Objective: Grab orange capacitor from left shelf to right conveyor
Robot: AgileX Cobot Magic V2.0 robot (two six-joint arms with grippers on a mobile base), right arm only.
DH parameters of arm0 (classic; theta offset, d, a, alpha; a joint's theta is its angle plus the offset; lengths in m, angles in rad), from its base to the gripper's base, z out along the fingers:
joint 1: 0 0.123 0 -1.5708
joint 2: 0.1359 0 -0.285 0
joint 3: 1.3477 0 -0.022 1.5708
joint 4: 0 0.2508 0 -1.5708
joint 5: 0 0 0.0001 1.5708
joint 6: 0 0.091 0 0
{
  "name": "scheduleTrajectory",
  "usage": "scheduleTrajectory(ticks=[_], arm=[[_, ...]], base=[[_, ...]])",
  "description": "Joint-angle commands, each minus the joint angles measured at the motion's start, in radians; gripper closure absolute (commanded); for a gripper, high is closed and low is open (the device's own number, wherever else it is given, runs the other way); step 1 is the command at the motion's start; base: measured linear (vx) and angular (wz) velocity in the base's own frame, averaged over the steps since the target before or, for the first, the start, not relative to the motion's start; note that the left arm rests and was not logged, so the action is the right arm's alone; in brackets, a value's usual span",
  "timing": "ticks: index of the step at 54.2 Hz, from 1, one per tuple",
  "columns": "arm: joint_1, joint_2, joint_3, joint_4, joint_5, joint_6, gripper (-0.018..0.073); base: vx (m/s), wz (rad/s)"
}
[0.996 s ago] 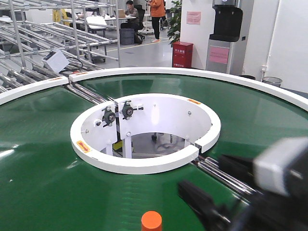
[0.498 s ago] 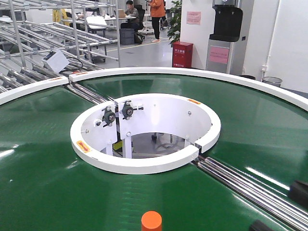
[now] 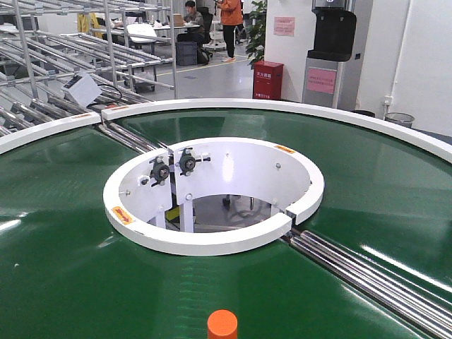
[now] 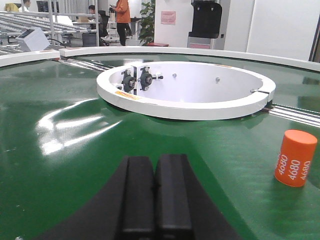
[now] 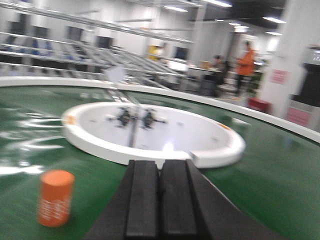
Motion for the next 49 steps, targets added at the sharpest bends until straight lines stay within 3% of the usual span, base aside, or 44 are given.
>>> scheduleTrajectory(ticks=[1,7,12,20,49], arm=[[-0.092,-0.076,0.063,0.020,-0.079,-0.008,0.0575],[-0.179,-0.156,0.161,0.080,-0.043,0.022,0.0573],[-0.207,-0.154,0.156,0.088,0.083,0.038,0.0572],[-0.208,-0.153,0.156,0.082,0.138,0.037,0.0572],[-0.208,-0.152,0.156,0.092,0.139,0.037,0.0569]], base=[[0.00,0.00],[0.00,0.00],[0.00,0.00],[0.00,0.00],[0.00,0.00]])
